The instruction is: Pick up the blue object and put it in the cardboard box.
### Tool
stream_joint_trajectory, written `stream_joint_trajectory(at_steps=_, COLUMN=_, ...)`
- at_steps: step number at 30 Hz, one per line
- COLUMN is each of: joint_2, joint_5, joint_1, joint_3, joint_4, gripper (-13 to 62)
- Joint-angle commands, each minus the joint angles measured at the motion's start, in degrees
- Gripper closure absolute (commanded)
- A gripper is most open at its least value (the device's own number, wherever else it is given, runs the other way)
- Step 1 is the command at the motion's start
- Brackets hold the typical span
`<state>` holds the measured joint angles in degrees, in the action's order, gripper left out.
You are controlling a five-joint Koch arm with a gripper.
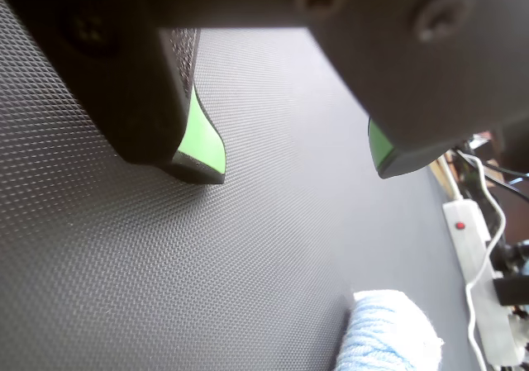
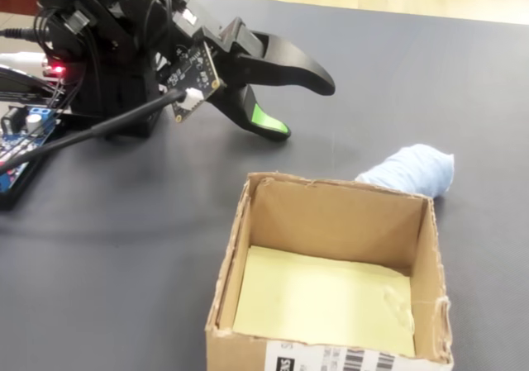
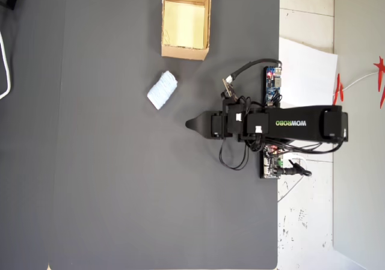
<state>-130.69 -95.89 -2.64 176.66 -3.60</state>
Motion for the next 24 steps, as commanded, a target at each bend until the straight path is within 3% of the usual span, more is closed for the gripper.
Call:
stream_joint_trajectory(at_steps=1, joint_2=-4.6, joint_5=-1.4, joint_1=-0.1, joint_3=2.0, joint_4=5.1, gripper=15.3)
stream_joint_trajectory(at_steps=16, joint_2=-4.9, joint_5=-1.2, joint_1=-1.0, joint_3=2.0, joint_4=-7.5, gripper=15.0)
stream_joint_trajectory(at_steps=24, joint_2=-4.9, joint_5=7.9, joint_1=-4.4, joint_3=2.0, joint_4=-12.3, gripper=15.3)
